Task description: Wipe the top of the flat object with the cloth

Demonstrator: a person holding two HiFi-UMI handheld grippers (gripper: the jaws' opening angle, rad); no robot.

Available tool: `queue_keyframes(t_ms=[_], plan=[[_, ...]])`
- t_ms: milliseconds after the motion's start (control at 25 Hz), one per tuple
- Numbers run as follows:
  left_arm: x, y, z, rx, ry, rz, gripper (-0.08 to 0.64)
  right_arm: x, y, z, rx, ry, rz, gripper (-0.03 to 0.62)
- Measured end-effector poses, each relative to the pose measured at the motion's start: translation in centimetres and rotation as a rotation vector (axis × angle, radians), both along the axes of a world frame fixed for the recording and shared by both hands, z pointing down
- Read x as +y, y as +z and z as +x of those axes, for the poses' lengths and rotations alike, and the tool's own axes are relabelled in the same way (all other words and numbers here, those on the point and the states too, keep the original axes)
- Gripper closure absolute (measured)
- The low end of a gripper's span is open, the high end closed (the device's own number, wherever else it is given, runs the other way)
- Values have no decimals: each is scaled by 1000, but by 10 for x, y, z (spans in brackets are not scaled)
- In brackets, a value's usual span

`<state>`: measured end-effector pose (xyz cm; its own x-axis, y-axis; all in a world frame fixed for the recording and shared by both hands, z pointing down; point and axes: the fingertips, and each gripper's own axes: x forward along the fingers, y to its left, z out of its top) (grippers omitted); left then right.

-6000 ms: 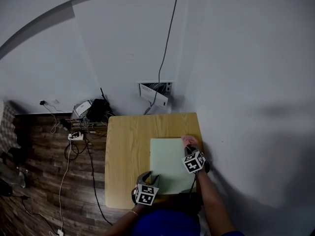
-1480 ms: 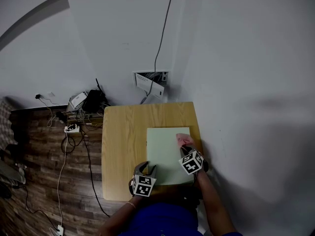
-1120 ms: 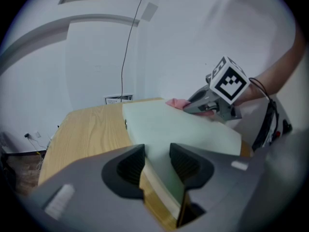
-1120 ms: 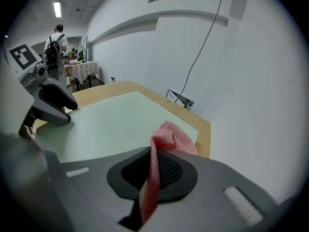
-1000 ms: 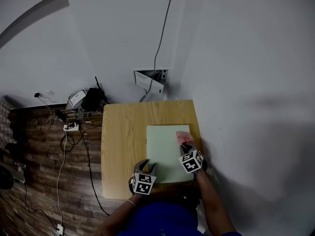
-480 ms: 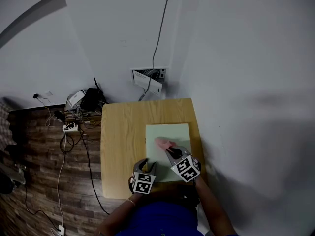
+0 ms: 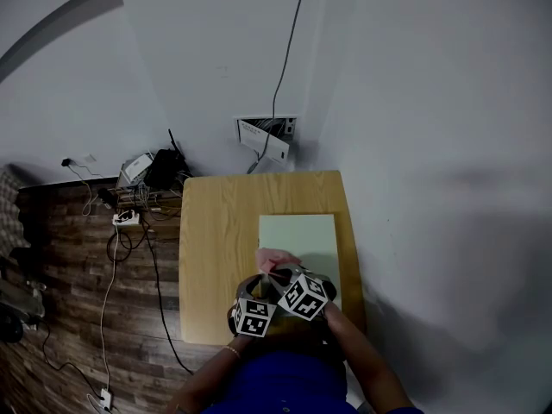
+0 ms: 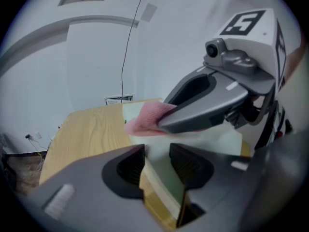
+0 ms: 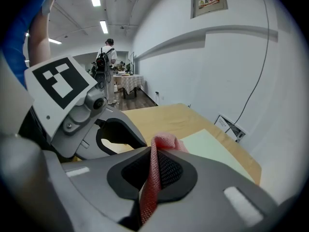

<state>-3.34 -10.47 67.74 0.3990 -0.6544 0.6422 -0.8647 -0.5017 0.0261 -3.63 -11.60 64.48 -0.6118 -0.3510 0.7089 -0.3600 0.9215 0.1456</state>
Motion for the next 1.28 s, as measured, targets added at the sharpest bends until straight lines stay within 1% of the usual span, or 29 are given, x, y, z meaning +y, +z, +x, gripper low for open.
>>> queue_keyframes(t_ms=[160, 360, 640, 800, 1280], plan=[[0, 1, 0, -2, -2, 1, 399, -3, 10, -11, 7, -14, -32, 578], [0, 2, 1, -3, -1, -1, 399, -4, 26, -17, 41, -31, -63, 578], [2, 3, 1, -8, 5, 3, 396, -5, 30, -15, -13, 21, -135, 578], [2, 3, 0, -8, 7, 4, 394, -5, 30, -13, -12, 35, -138, 578], [3, 3, 0, -5, 5, -1, 396, -4, 36, 17, 57, 59, -132, 578]])
